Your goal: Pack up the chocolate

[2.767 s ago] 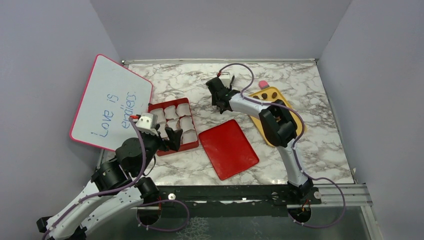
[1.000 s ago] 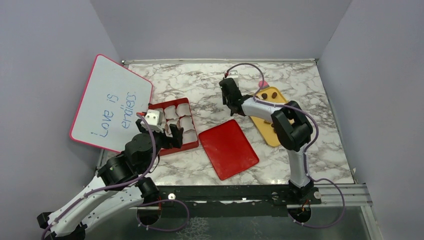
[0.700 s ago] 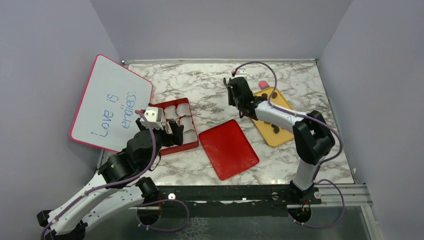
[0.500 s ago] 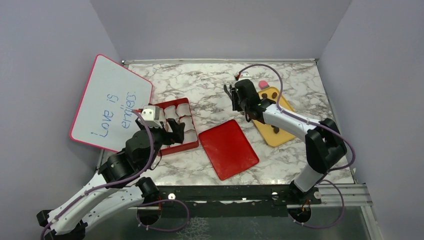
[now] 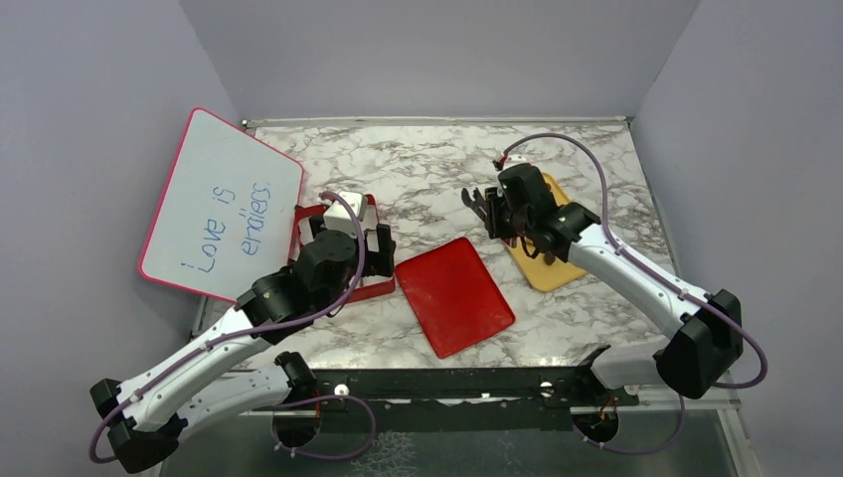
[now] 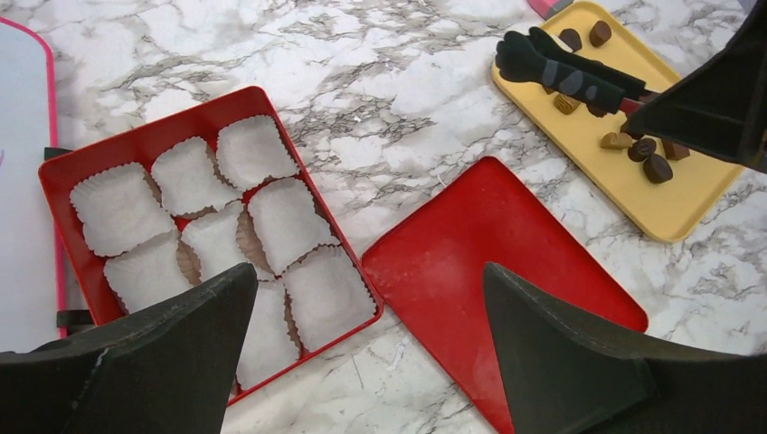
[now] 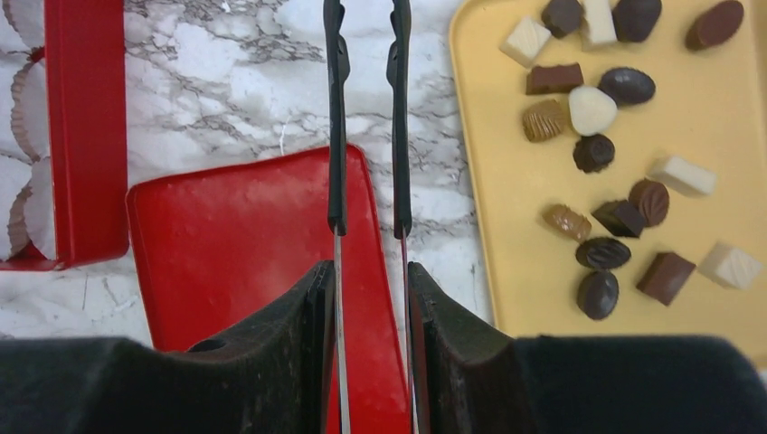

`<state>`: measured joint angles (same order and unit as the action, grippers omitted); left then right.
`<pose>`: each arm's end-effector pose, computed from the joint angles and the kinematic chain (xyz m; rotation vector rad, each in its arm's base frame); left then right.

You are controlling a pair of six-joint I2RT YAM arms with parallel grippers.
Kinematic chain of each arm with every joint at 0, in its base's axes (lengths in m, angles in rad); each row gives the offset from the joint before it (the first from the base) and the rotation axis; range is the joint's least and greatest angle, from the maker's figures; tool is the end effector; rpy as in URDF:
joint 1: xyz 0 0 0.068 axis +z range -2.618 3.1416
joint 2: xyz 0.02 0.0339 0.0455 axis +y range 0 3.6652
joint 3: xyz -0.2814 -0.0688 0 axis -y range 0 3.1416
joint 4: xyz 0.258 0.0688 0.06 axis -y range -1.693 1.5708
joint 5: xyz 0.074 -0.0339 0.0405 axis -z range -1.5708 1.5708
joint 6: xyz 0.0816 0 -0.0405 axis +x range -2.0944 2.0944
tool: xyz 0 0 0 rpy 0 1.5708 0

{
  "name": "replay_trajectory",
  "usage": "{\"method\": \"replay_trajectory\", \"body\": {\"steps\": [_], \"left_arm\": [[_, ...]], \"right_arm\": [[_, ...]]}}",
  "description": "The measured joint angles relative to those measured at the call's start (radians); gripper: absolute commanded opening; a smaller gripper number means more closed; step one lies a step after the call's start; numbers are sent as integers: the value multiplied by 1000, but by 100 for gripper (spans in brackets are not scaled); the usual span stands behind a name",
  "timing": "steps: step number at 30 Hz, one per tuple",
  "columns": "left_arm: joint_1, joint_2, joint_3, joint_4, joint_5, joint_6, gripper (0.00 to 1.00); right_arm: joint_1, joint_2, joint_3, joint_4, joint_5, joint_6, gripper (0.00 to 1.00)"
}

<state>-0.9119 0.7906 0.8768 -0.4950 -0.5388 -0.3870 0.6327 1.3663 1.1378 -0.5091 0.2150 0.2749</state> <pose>0.1593 -0.1373 0.3382 0.1605 1.9269 -0.3371 0.2857 0.1879 0.2857 -0.3006 2.2780 0.2226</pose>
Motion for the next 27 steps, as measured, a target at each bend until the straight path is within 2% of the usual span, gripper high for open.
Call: {"method": "replay_trajectory", "body": {"steps": [5,13,27], "left_arm": [[0,-35,-3,-1,12,66,96],[0,-188,-99,-9,13,124,98],[0,-226,-129,-16,18,153,98]], "right_arm": [[0,-34,9,-119,27,25,37],[-7,23,80,-306,111,50,37],[-103,50,85,-335,163,46,36]]}}
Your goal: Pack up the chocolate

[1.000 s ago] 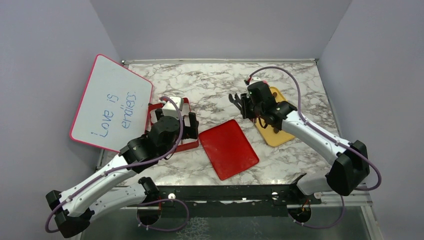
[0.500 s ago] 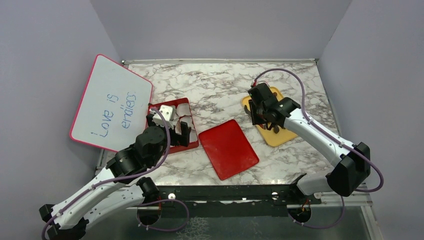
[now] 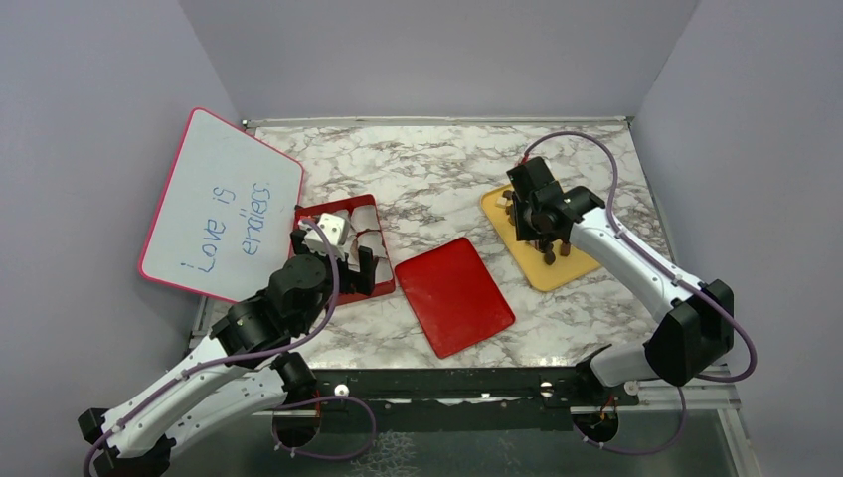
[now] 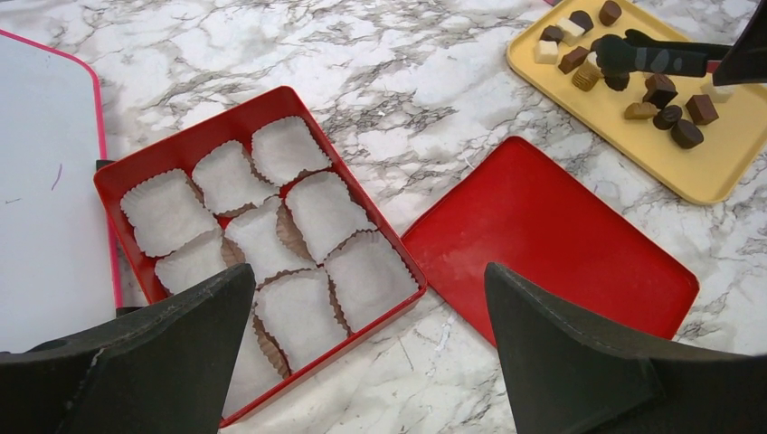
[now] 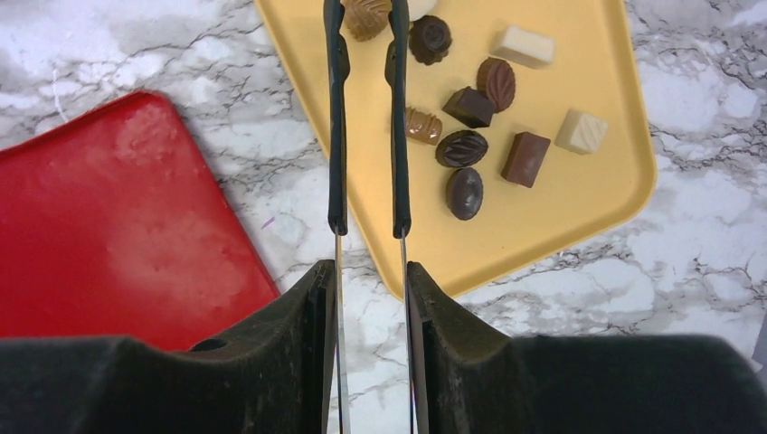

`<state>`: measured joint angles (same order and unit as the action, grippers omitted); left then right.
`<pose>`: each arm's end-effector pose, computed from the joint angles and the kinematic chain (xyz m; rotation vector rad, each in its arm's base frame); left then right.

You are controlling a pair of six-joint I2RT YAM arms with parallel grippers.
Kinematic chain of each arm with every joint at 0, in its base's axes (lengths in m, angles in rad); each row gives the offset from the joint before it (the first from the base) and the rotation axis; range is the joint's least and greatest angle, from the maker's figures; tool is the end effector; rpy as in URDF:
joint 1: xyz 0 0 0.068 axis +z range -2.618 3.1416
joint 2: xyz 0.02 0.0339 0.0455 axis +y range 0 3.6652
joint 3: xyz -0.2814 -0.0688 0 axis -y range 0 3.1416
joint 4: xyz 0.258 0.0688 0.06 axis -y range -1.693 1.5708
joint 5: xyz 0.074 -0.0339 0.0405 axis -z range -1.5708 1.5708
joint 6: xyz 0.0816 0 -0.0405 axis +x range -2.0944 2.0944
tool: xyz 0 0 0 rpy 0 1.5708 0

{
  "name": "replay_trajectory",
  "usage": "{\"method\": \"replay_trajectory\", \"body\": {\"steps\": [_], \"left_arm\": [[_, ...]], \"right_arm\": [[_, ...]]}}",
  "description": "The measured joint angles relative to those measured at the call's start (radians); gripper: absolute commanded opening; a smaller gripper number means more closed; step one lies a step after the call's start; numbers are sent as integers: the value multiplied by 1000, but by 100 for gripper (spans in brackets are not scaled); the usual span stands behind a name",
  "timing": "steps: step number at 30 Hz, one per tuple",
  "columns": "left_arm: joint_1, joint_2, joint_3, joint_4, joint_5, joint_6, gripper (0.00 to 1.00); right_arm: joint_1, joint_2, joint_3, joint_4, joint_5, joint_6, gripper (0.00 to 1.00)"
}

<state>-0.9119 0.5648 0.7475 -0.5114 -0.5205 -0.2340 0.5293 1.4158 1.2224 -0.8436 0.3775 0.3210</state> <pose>0.1314 -0.1034 0.3233 0.2800 1.8443 -0.3007 0.2893 0.1344 0.2718 -0.1301 2.5018 -0.1532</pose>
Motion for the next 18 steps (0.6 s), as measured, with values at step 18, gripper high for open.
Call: {"method": "replay_trajectory", "body": {"steps": [18], "left_arm": [[0,17,0,0,9,12,99]], "right_arm": [[-55,0,-59,60,-48,-10,36]]}}
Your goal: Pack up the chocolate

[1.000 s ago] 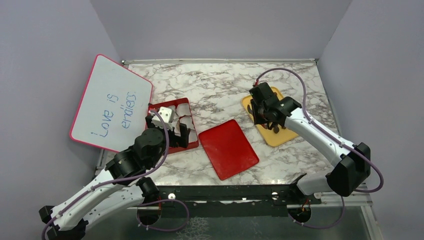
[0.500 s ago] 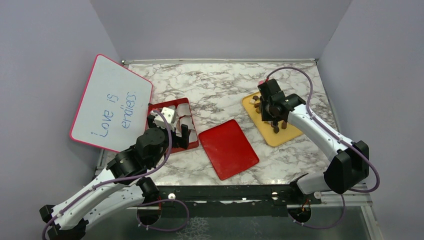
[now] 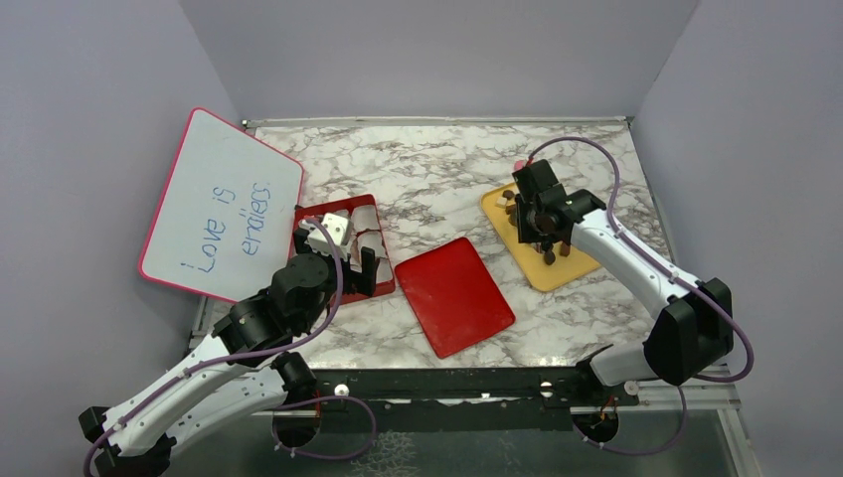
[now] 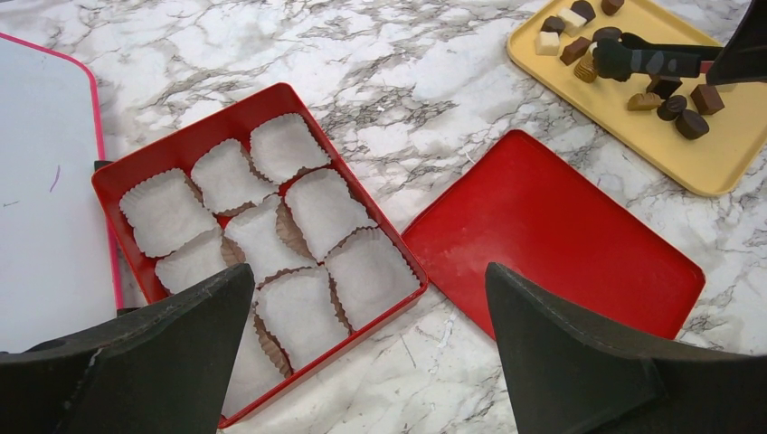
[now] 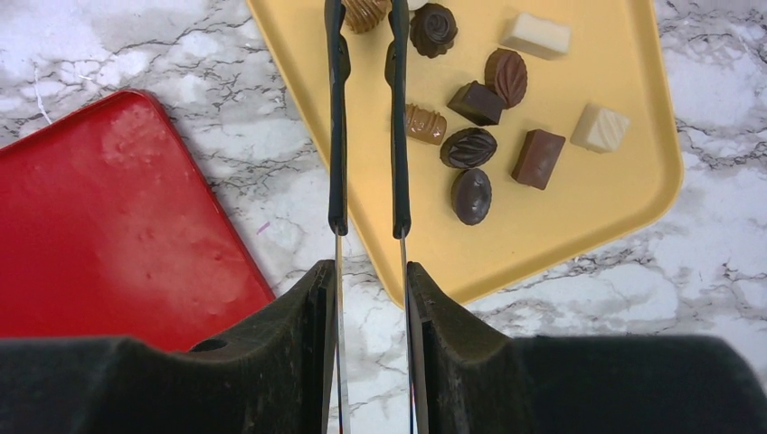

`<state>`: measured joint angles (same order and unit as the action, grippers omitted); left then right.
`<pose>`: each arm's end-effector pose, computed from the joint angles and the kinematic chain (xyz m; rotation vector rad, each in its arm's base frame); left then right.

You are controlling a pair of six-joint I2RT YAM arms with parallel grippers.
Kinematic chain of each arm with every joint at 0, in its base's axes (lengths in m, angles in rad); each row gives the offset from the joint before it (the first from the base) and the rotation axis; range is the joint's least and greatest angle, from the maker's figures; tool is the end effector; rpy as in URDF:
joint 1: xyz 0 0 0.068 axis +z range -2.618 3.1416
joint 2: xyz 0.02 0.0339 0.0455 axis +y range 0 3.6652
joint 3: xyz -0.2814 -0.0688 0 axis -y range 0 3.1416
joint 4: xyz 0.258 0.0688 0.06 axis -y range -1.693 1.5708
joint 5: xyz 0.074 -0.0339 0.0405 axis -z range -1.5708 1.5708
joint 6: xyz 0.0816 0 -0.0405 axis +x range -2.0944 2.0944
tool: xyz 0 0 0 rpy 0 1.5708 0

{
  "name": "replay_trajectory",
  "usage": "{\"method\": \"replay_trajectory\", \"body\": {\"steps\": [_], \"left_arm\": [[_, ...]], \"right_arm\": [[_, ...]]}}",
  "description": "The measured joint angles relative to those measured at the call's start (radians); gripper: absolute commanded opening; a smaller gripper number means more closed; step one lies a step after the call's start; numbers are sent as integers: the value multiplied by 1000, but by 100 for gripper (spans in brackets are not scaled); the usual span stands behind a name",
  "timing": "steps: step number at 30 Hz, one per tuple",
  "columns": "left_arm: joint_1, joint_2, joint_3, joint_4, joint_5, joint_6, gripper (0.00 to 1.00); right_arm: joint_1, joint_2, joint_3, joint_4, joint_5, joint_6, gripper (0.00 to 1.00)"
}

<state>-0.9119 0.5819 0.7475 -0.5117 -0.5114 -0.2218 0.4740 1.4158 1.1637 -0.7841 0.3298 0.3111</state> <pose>0.1332 -0.1068 0.3206 0.3061 1.8562 -0.2899 0.2954 0.1218 0.2552 -0.0907 2.5248 -0.1237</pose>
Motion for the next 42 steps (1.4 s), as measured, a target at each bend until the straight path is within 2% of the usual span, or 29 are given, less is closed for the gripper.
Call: {"method": "replay_trajectory", "body": {"steps": [42], "left_arm": [[0,-5,-3,-2,0,2,99]], "right_arm": [[0,105,-13,81,-5,-25,37]]}}
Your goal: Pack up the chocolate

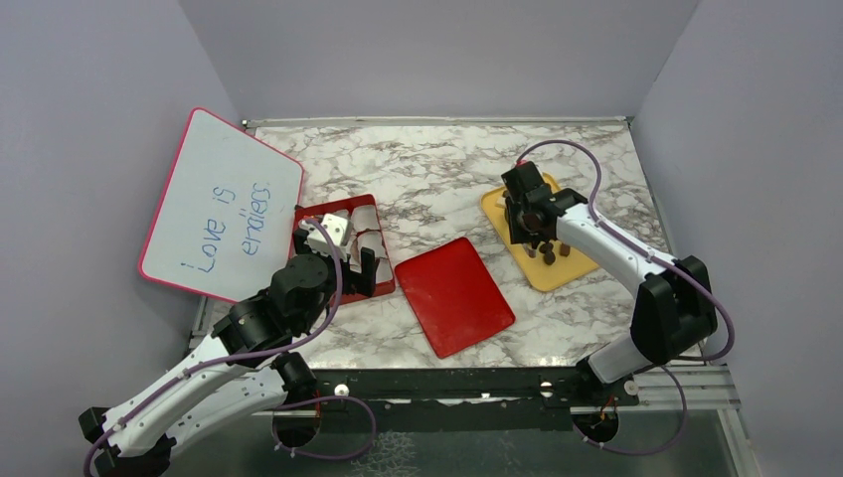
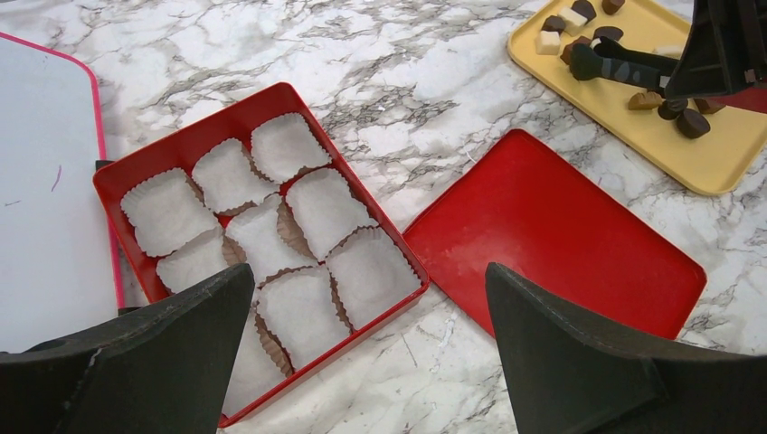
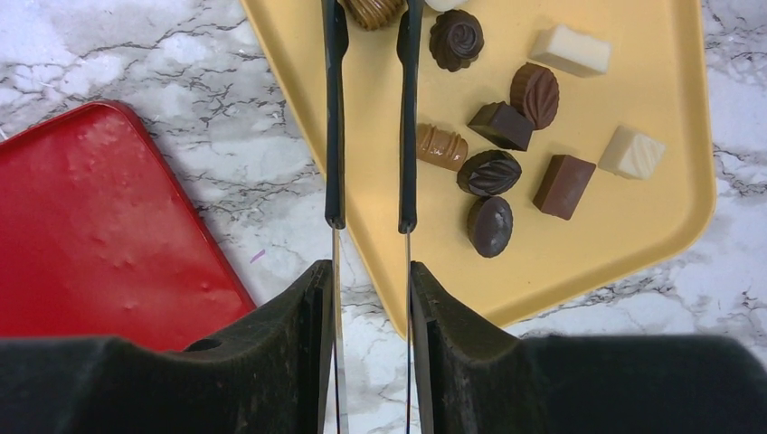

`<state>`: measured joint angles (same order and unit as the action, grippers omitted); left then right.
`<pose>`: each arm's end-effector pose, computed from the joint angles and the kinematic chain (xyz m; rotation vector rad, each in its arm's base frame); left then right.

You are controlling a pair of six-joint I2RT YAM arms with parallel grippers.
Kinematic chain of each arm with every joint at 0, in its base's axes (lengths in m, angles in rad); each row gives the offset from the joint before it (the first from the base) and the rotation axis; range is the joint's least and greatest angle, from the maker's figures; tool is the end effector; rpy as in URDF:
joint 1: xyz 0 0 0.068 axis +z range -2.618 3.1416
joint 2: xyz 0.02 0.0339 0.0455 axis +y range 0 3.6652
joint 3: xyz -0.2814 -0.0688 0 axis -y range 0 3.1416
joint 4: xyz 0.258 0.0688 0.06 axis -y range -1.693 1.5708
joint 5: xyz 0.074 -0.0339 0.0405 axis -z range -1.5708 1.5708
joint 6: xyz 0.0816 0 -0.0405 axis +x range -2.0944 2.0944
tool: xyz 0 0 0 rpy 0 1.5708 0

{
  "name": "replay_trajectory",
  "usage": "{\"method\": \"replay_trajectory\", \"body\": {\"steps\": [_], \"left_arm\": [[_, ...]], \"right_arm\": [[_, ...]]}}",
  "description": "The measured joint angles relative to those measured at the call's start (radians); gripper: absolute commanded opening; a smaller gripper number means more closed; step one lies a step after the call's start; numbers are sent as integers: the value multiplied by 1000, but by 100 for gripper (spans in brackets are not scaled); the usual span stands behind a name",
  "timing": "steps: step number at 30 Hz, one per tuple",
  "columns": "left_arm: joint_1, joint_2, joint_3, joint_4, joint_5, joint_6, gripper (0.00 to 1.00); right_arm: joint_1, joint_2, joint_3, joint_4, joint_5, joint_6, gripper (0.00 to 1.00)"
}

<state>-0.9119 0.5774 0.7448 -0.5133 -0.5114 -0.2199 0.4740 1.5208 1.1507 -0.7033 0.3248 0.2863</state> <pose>0.1327 -0.1062 0.3200 0.3078 1.8557 -0.2887 0.3147 0.1322 0.2242 -0.1338 2.5585 -0.1482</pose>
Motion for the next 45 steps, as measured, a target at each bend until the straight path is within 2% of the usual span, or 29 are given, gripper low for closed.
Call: {"method": "replay_trajectory", "body": {"steps": [15,26,38,45], "left_arm": [[0,-23,0,-1,0,0,99],[0,-21,0,-1,-2,1,99],[0,-55,0,-2,-59,1,99],[0,-109,0,-2,-109,0,99]], "right_arm": [[0,12,2,-5,0,0,29],[0,-104,2,-42,-28,-9,26],[15,-213,0,-48,-174,-25,25],[94,-296,-22,-36,-293,-24,25]]}}
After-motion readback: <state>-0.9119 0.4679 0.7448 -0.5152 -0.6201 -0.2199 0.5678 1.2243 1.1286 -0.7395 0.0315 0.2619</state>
